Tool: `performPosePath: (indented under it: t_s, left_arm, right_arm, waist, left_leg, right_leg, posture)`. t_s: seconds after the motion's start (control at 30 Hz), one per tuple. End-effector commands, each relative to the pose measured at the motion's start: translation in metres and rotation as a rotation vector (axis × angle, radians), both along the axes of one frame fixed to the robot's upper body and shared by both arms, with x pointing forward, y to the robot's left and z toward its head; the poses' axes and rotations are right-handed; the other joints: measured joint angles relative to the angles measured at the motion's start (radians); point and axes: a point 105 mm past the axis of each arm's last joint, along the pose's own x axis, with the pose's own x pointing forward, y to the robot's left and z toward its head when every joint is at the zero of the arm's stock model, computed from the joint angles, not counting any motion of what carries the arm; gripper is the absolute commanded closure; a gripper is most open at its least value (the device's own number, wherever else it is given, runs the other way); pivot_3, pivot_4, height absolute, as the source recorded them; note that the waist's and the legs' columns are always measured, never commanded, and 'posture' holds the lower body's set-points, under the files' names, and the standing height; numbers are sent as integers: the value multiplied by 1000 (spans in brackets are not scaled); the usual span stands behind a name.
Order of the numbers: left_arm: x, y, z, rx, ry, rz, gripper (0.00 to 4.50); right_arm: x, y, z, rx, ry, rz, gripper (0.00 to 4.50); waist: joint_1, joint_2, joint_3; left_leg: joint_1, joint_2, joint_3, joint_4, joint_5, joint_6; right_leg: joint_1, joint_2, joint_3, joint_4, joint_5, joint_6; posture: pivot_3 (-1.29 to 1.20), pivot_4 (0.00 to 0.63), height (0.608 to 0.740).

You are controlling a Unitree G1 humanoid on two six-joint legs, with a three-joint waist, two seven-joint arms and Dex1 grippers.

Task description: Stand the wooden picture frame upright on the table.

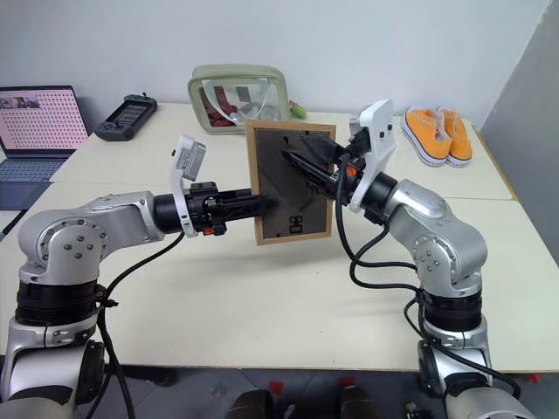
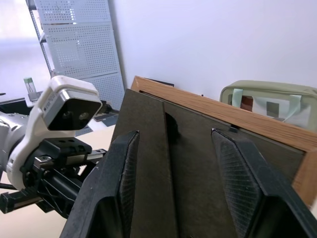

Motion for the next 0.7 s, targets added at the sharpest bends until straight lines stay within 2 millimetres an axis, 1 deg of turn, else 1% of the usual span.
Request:
performPosePath:
  t_s: [0.03, 0.2, 0.27, 0.43, 0.5, 0.6, 0.7]
  left_arm:
    - [3, -4, 18, -25, -80, -27, 3188]
    - [18, -3, 16, -23, -79, -3, 3188]
    - [25, -3, 17, -25, -81, 9, 3188]
    - [33, -5, 19, -32, -90, 13, 3188]
    - [36, -4, 19, -35, -89, 22, 3188]
    - [44, 3, 17, -31, -82, 56, 3188]
    - [51, 8, 22, -50, -81, 85, 3188]
  right_arm:
    - [-7, 9, 11, 31, -30, 24, 2070]
    - [-11, 16, 11, 57, -7, 39, 2070]
    - [-10, 16, 11, 73, 4, 32, 2070]
    - [-7, 14, 12, 88, 15, 7, 2070]
    - [-6, 12, 13, 87, 15, -3, 2070]
    - [-7, 4, 12, 79, 17, -24, 2070]
    - [-5, -5, 8, 72, 29, -55, 2070]
  waist:
    - [0, 0, 0]
    - [0, 0, 0]
    - [1, 0, 0]
    - [0, 0, 0]
    - [1, 0, 0]
    - [1, 0, 0]
    - [1, 0, 0]
  left_leg:
    - [0, 0, 0, 0, 0, 0]
    - [0, 0, 0, 0, 0, 0]
    - [0, 0, 0, 0, 0, 0]
    - [0, 0, 0, 0, 0, 0]
    - [0, 0, 0, -1, 0, 0]
    - [0, 0, 0, -1, 0, 0]
    - [0, 0, 0, -1, 0, 0]
  right_leg:
    - [0, 0, 0, 0, 0, 0]
    - [0, 0, 0, 0, 0, 0]
    - [0, 0, 0, 0, 0, 0]
    - [0, 0, -1, 0, 0, 0]
    - [0, 0, -1, 0, 0, 0]
    - [0, 0, -1, 0, 0, 0]
    - [0, 0, -1, 0, 0, 0]
  posture:
    - [0, 150, 740]
    - [0, 150, 740]
    - [0, 150, 740]
    - [0, 150, 740]
    - [0, 150, 740]
    - [0, 150, 740]
    - [0, 150, 740]
